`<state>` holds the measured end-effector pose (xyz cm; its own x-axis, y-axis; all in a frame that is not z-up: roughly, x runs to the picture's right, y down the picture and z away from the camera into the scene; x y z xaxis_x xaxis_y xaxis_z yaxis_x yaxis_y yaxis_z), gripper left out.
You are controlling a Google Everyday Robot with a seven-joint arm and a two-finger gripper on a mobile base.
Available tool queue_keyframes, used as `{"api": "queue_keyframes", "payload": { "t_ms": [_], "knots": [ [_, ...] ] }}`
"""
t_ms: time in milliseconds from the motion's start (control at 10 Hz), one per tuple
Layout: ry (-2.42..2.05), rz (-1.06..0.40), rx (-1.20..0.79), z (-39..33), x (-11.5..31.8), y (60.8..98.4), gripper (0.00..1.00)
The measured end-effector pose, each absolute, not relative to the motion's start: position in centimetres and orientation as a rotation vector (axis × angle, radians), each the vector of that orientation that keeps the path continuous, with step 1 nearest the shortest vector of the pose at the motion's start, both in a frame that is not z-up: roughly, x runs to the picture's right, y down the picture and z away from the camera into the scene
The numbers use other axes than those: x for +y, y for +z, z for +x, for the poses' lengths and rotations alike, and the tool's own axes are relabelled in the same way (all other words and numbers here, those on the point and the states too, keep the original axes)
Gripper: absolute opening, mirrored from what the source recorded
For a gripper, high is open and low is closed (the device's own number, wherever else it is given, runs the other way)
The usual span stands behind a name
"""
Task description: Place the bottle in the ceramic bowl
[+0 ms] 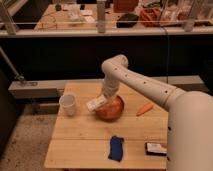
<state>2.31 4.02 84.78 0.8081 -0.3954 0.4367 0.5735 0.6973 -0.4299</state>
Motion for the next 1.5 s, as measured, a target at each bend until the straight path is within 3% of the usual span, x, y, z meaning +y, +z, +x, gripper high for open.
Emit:
{"api": "queue_keyframes", "payload": {
  "t_ms": [200,1500],
  "knots": [
    [-0.550,-0.584,-0.324,2.36,3.79,84.79,0.79],
    [-0.548,-0.584,-0.323,2.76,3.27,84.85,0.80]
  ]
}}
